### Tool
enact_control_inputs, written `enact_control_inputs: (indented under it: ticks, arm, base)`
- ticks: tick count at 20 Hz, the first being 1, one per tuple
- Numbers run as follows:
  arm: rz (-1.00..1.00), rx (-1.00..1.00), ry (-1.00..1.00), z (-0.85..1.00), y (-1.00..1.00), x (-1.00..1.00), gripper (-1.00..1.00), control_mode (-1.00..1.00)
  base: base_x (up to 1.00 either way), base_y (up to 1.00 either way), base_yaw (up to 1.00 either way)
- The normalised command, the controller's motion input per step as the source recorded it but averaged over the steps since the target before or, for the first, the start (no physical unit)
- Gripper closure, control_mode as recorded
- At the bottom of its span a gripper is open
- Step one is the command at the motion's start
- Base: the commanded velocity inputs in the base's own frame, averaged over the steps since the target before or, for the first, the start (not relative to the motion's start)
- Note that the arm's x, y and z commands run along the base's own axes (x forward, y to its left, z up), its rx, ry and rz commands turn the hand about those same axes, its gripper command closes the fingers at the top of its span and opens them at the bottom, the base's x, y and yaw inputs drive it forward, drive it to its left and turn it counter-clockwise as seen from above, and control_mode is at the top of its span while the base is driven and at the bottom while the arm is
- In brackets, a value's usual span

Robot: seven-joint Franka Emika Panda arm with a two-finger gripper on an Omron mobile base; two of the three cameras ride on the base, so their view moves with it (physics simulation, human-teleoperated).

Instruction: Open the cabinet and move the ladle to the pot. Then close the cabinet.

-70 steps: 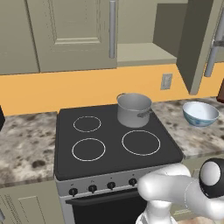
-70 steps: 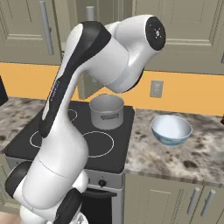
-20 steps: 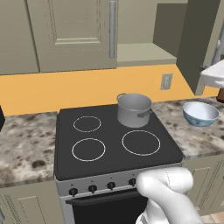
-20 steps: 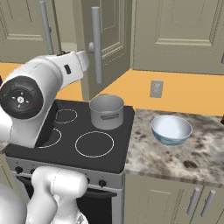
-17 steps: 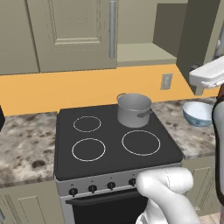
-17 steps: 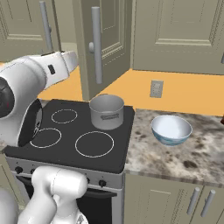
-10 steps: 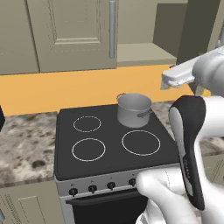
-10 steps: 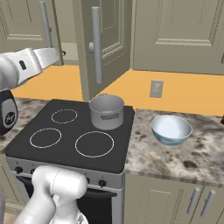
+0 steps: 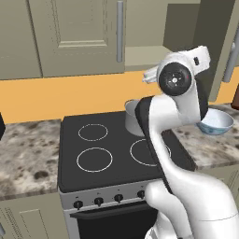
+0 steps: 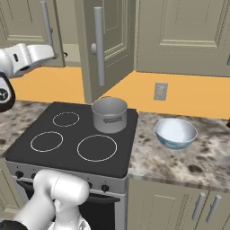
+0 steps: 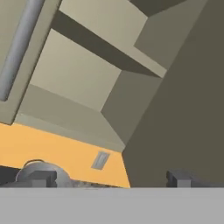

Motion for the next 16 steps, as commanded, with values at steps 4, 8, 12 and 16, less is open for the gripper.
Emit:
enact_control_inputs:
  ticks: [4,8,12,16]
  arm:
    - [-0.30,-0.04,0.00,-0.24,0.00,0.87,-1.00,-1.00]
    - [-0.28,-0.04,0.03,-0.02,-0.01,0.50,-1.00,-1.00]
    - [-0.27,0.00,0.07,0.00,-0.19,0.43,-1.00,-1.00]
    - [-0.25,0.00,0.11,0.00,-0.44,0.36,-1.00,-1.00]
  base:
    - [0.00,0.00,0.00]
    - [0.00,0.00,0.00]
    - [0.00,0.00,0.00]
    - [0.00,0.00,0.00]
